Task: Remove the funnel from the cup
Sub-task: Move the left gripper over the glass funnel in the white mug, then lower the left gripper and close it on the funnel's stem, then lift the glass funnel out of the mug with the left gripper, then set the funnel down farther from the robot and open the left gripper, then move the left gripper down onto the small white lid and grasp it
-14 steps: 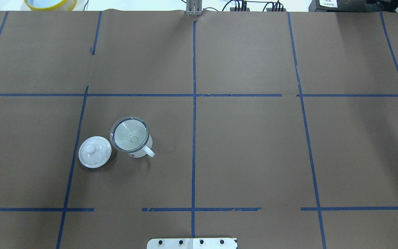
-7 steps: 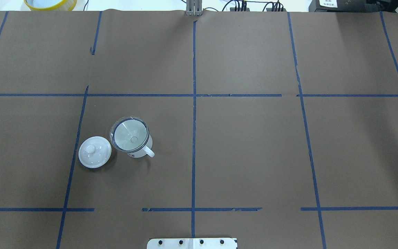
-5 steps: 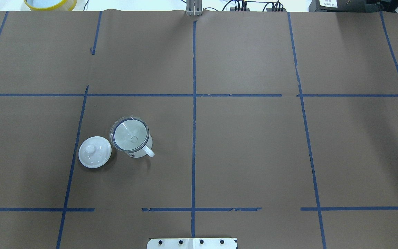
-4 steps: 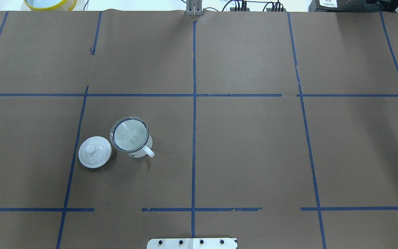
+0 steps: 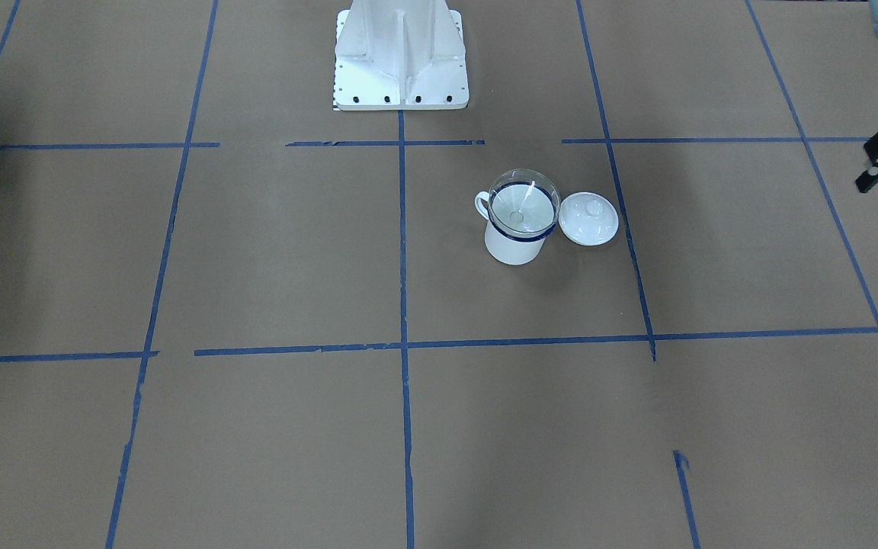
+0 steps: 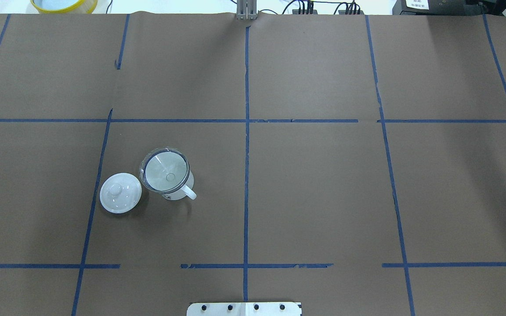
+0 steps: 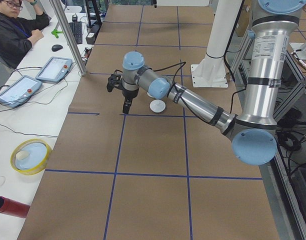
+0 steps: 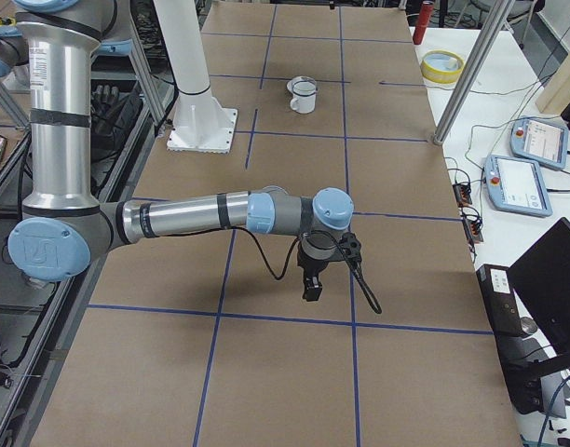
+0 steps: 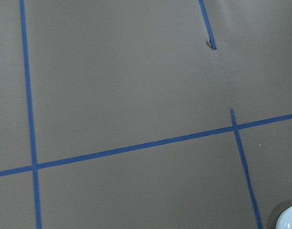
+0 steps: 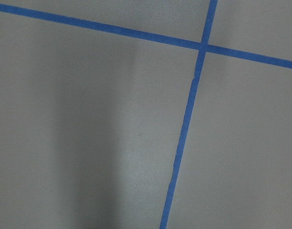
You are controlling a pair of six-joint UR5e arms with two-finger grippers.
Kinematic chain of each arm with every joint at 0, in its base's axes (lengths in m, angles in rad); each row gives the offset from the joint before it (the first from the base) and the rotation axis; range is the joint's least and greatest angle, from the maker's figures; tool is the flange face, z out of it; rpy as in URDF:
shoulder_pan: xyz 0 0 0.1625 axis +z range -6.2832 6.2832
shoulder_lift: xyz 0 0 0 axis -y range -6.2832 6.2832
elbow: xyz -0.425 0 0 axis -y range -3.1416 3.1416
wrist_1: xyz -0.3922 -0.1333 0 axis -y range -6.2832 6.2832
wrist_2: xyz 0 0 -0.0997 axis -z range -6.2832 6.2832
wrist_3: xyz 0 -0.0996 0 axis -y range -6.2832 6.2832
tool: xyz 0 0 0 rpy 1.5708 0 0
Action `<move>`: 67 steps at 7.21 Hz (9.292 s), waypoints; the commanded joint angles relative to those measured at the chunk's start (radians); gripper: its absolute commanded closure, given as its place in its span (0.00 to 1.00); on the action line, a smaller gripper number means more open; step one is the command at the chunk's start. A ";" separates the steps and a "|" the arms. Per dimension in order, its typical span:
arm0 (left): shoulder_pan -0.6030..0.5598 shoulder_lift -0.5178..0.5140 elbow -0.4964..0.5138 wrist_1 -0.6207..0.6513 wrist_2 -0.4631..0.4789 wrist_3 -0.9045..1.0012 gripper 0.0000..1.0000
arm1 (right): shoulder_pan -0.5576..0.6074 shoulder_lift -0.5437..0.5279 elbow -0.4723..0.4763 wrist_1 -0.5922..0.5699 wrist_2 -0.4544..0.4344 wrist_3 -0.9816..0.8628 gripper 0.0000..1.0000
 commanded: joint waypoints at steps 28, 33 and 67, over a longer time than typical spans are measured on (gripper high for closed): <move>0.416 -0.561 0.637 -0.499 0.913 -1.669 1.00 | 0.000 0.000 0.000 0.000 0.000 -0.001 0.00; 0.434 -0.626 0.876 -0.637 0.966 -1.683 0.74 | 0.000 0.000 0.000 0.000 0.000 -0.001 0.00; 0.630 -0.033 0.085 -0.157 0.426 -0.599 0.40 | 0.000 0.000 0.000 0.000 0.000 -0.001 0.00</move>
